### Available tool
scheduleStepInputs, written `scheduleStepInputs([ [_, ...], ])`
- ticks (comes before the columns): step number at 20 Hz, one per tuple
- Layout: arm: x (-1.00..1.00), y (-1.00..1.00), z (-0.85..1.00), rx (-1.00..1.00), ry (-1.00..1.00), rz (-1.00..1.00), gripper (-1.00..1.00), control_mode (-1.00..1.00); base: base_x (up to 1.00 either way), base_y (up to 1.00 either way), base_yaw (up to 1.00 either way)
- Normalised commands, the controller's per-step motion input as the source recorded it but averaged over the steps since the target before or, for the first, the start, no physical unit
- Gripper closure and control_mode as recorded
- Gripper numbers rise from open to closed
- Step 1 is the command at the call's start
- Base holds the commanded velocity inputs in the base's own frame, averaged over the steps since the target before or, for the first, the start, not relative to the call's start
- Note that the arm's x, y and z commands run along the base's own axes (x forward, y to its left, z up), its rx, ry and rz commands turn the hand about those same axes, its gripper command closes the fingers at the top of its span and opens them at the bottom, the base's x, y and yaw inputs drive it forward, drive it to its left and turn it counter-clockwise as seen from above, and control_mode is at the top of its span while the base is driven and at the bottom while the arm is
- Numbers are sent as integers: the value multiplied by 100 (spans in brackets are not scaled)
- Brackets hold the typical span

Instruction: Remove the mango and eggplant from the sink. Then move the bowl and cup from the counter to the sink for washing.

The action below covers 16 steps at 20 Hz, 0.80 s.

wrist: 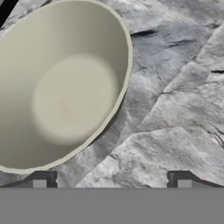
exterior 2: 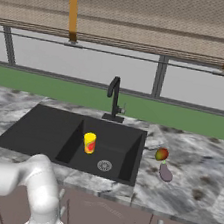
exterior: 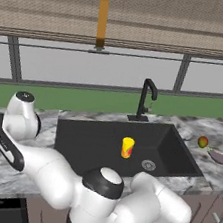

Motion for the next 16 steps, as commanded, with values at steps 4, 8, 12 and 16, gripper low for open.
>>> scheduleStepInputs([
  [4, 9, 9, -1, 0, 0, -5, -100, -100, 0, 0, 0],
  [8, 10, 15, 0, 0, 0, -9, -100, -100, 0, 0, 0],
  [12, 12, 16, -1, 0, 3, -11, -100, -100, 0, 0, 0],
  [16, 13, 15, -6, 0, 1, -13, -100, -100, 0, 0, 0],
])
